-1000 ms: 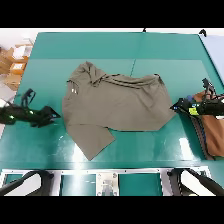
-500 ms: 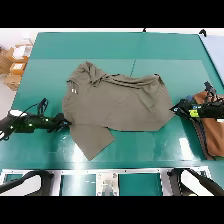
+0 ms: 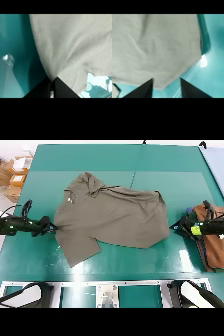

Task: Fold the shirts.

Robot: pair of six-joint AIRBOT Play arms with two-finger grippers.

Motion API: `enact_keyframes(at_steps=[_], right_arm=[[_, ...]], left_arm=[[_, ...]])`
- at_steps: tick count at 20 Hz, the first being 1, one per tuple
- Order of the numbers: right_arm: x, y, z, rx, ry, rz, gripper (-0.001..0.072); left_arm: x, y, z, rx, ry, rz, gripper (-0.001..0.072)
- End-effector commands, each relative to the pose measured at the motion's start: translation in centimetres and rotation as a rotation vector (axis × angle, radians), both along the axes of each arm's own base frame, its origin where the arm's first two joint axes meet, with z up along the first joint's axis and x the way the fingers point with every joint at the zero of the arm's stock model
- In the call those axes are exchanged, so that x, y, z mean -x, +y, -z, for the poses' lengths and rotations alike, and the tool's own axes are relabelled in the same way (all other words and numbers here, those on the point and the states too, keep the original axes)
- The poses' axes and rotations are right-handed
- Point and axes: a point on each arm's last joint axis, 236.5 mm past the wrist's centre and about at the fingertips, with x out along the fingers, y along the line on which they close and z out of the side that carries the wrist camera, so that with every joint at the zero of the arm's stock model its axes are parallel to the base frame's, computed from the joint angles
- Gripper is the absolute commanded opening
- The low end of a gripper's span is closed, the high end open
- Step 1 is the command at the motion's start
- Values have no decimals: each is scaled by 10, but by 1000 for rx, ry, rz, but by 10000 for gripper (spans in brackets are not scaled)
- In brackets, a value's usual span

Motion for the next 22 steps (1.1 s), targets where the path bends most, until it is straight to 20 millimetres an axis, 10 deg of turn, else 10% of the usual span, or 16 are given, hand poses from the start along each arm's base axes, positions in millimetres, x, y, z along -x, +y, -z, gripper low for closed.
enact_keyframes(at_steps=[1,7,9,10,12,15,17,20,22], right_arm=[[37,24,32,-83,130,13,505],[27,79,90,-138,43,126,482],[10,90,93,-122,-7,121,294],[1,98,88,-125,-43,90,62],[-18,110,62,-157,-112,11,14],[-70,102,-44,-185,-356,-60,14],[-100,77,-162,-145,-612,-48,14],[-92,41,-356,26,-1034,-27,14],[-63,37,-450,149,-1247,-33,14]], left_arm=[[2,8,-2,-11,13,0,24],[2,7,-3,-5,8,3,24],[0,5,-5,5,4,-2,24],[-2,3,-7,17,-1,-8,24],[-17,-6,-31,75,-76,-10,23],[-60,-11,-152,81,-425,-12,23],[-68,-13,-277,-8,-753,9,23],[-20,-30,-475,-220,-1270,26,23],[36,-50,-577,-331,-1558,17,23]])
